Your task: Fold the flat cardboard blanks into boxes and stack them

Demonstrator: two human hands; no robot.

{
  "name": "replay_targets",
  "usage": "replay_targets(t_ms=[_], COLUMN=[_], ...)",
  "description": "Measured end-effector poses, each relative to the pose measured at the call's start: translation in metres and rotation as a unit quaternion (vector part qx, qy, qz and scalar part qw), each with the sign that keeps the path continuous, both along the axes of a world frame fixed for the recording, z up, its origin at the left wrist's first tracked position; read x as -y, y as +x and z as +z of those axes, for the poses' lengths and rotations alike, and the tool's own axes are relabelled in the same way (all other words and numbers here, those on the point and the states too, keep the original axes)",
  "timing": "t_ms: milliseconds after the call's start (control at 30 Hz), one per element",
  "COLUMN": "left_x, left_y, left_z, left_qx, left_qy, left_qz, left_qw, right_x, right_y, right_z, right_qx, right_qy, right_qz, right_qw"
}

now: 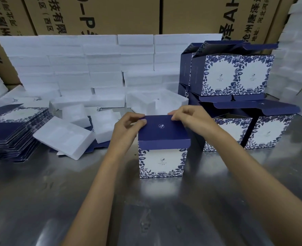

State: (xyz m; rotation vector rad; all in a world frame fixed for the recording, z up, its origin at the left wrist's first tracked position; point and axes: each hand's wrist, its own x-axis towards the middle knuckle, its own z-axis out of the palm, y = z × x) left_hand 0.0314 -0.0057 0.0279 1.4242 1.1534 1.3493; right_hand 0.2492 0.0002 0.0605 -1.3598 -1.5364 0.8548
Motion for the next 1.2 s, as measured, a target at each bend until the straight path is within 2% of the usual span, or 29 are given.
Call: replay_targets(t_ms=[100, 200, 267, 400, 533, 700, 767, 800, 867, 933, 1067, 1133, 1200], left_x=[-0.011, -0.020, -0.021, -0.018, -0.015, -0.012, -0.011, -0.010, -0.005, 0.000, 0.010, 0.019, 0.032], left_y=[0.005, 0.018, 0.030, 0.045, 0.048, 0.049, 0.051, 0.051, 0.052, 0.054, 0.053, 0.048, 0.044], left_z=[0.025, 0.051, 0.055, 0.047, 0.046, 0.045, 0.043, 0.042, 0.041, 0.042, 0.046, 0.044, 0.037], left_qx=[-0.122, -0.276, -0.317, -0.348, -0.323, -0.314, -0.330, -0.353, -0.433, -0.484, -0.468, -0.440, -0.436], left_qy=[-0.016, -0.052, -0.061, -0.061, -0.069, -0.092, -0.084, -0.067, 0.002, 0.086, 0.084, 0.087, 0.124], left_qz=[-0.005, -0.010, -0.015, 0.023, 0.056, 0.080, 0.090, 0.107, 0.162, 0.182, 0.132, 0.122, 0.147], left_qw=[0.992, 0.960, 0.946, 0.935, 0.942, 0.942, 0.936, 0.927, 0.887, 0.852, 0.870, 0.886, 0.879], right_x=[-0.010, -0.018, -0.021, -0.019, -0.013, -0.007, -0.003, 0.000, 0.005, 0.011, 0.023, 0.036, 0.052], right_y=[-0.013, -0.033, -0.041, -0.044, -0.042, -0.043, -0.044, -0.045, -0.048, -0.050, -0.044, -0.041, -0.040], right_z=[0.010, 0.016, 0.015, 0.012, 0.013, 0.015, 0.015, 0.015, 0.016, 0.017, 0.018, 0.016, 0.005], right_qx=[0.093, 0.165, 0.194, 0.233, 0.223, 0.315, 0.380, 0.427, 0.492, 0.488, 0.481, 0.500, 0.526], right_qy=[0.017, 0.003, -0.004, -0.013, -0.015, -0.026, 0.015, 0.064, 0.173, 0.214, 0.205, 0.225, 0.274], right_qz=[0.024, 0.022, 0.021, 0.033, 0.012, -0.019, -0.043, -0.066, -0.088, -0.064, -0.051, -0.057, -0.071], right_qw=[0.995, 0.986, 0.981, 0.972, 0.975, 0.949, 0.924, 0.900, 0.849, 0.843, 0.851, 0.834, 0.802])
